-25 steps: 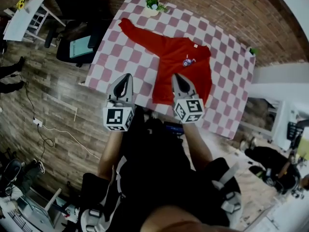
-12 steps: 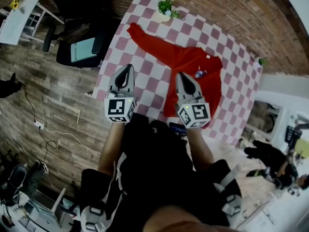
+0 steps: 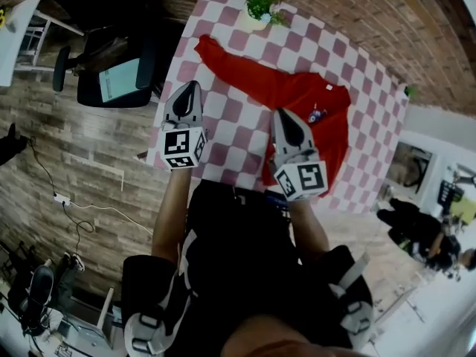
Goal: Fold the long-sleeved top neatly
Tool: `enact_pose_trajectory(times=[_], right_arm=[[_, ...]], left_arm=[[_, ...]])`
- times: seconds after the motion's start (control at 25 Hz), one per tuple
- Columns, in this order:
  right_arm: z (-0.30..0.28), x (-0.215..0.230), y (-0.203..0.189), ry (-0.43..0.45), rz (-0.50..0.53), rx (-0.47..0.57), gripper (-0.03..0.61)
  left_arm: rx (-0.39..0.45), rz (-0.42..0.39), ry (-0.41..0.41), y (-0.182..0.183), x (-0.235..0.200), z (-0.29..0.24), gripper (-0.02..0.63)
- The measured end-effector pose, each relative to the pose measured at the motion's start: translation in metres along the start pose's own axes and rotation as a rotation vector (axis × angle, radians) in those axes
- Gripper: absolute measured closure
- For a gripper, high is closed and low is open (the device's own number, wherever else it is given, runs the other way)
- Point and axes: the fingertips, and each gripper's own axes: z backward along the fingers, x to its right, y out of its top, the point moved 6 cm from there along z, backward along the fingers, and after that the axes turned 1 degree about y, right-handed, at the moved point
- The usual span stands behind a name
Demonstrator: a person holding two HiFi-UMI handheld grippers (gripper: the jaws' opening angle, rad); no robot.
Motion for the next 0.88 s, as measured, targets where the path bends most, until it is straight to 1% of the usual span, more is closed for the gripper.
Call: enact_pose_trajectory(times=[0.12,0.24,0.32,0.36,0.6,0.88], right_arm=[[-0.015,0.000,-0.001,-0.021,-0.002,-0.016,0.571],[-0.027,0.000,-0.004,-0.039,-0.007,-0.035,0.571],[-0.034,0.001,-0.006,-0.046,-0.009,-0.046,0.571],[-0.038,0.001,-0.007,-0.049,-0.009,-0.052,0.571],[-0.059,0.005,-0.017,-0.054,-0.014,-0.087,0.571],[-0.071,0.010,-0.030,-0.059,-0.029,-0.135,0.571]], left_arm=[[-0.030,0.012,-0.016,-0.011,-0.016,-0.026,0.606],[-0.065,0.010,-0.011,-0.024,-0.032,-0.053,0.598],[-0.095,0.011,-0.013,-0.033,-0.041,-0.071,0.545],[-0.110,0.013,-0.014,-0.038,-0.045,-0.080,0.530],[-0.198,0.018,-0.007,-0.070,-0.065,-0.128,0.515],[-0.313,0.048,0.006,-0.107,-0.080,-0.171,0.492]])
